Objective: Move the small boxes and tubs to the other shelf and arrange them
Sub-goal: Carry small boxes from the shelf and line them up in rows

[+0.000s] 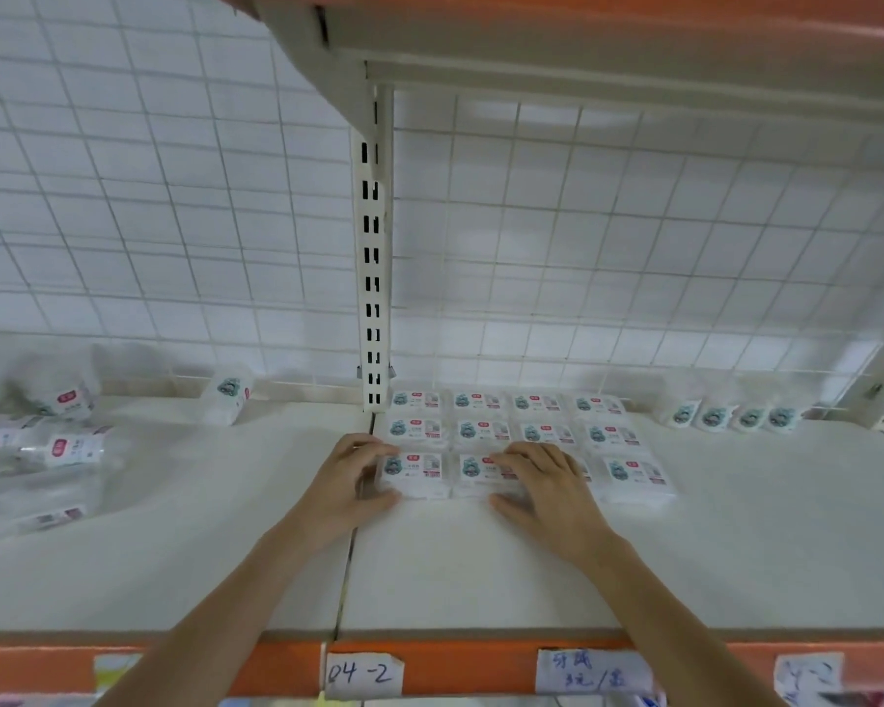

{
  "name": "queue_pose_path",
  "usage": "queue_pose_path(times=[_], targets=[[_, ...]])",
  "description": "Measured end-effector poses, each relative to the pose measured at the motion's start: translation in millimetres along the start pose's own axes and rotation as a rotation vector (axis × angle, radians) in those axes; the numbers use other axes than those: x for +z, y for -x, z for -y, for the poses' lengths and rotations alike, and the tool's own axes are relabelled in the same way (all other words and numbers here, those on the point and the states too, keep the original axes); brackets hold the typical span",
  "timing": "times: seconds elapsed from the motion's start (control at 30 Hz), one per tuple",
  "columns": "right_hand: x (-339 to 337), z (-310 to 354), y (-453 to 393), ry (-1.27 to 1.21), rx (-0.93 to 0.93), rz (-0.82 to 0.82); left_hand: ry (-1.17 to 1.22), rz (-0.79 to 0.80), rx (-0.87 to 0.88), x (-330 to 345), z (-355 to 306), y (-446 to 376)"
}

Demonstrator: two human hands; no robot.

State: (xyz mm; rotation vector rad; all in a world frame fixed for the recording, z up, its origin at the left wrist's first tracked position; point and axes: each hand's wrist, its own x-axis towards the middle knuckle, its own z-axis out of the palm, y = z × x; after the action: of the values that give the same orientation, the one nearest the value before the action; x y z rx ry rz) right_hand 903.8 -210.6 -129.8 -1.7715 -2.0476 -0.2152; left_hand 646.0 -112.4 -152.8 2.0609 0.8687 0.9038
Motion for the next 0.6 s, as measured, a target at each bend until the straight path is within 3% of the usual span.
queue_pose_path(times=[0.2,0.3,0.47,0.6], targets=[[-17.3,11.3,-2.8,0.026,0.074,0.208,-0.130,0.063,-0.113,-5.4,-20.7,5.3],[-37.0,21.8,5.4,0.005,0.098,0.218,-0.306,-0.011,-0.149,-6.3,-41.4,15.8],[-78.5,37.7,51.8,0.086,0.098,0.124,-0.715,-0.138,0.048,-21.1,-81.4,56.9],[-103.1,43.8,107.6,0.143,0.065,0.087,-0.847,-0.183,0.149,-23.8,-100.9,112.0]])
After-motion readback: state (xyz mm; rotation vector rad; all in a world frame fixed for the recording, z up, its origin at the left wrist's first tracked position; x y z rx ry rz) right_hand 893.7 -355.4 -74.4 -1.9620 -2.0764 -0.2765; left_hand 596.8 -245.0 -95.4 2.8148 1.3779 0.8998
